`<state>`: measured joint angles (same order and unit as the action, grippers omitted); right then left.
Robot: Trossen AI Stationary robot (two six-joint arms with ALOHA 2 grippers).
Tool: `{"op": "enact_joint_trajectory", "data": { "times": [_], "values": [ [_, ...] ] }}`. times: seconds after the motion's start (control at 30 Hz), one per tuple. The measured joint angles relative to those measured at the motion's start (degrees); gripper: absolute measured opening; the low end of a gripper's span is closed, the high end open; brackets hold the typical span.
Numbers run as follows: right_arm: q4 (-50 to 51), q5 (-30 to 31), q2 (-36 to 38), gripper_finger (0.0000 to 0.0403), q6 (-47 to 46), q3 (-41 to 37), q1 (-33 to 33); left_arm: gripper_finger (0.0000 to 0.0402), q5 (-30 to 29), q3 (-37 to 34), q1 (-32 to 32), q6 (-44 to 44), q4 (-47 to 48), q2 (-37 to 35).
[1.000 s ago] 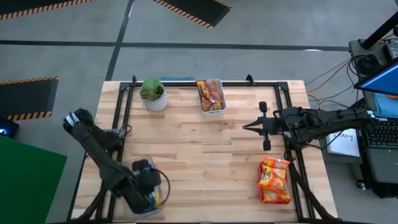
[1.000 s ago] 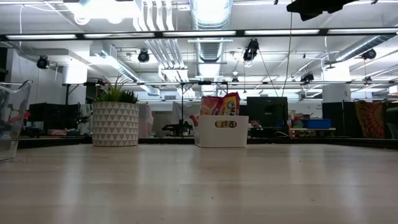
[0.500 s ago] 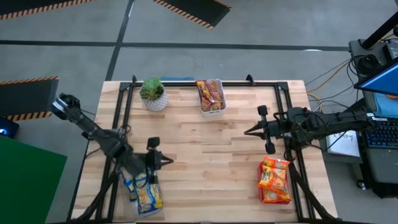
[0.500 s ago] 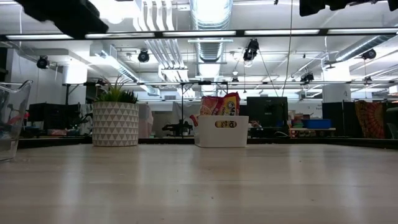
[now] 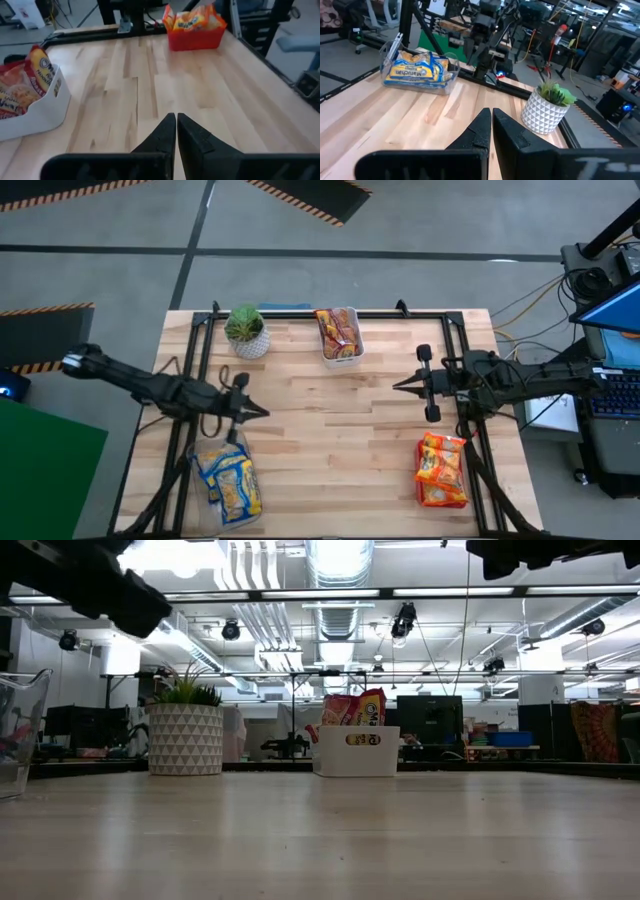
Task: Sort Maruchan noodles
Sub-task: Return to Home Position
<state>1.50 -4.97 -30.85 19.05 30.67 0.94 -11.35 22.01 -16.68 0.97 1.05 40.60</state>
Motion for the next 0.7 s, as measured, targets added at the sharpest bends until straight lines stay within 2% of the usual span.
{"op": "enact_joint_trajectory", "data": {
  "times": [0.37, 0.53, 0.7],
  "values": [
    [3.1, 0.0, 0.2, 0.0009, 1.3, -0.1, -0.2, 0.0000, 0.0, -8.7, 0.2, 0.6, 2.0, -21.8],
    [3.8, 0.0, 0.2, 0.0009, 1.4, -0.9, -0.2, 0.0000, -2.6, -12.5, 1.0, 0.2, 1.6, -27.5],
    [3.5, 0.0, 1.1, 0.0009, 1.1, -1.8, -0.2, 0.0000, -2.7, -15.7, 2.0, 0.2, 1.6, -31.0]
  ]
}}
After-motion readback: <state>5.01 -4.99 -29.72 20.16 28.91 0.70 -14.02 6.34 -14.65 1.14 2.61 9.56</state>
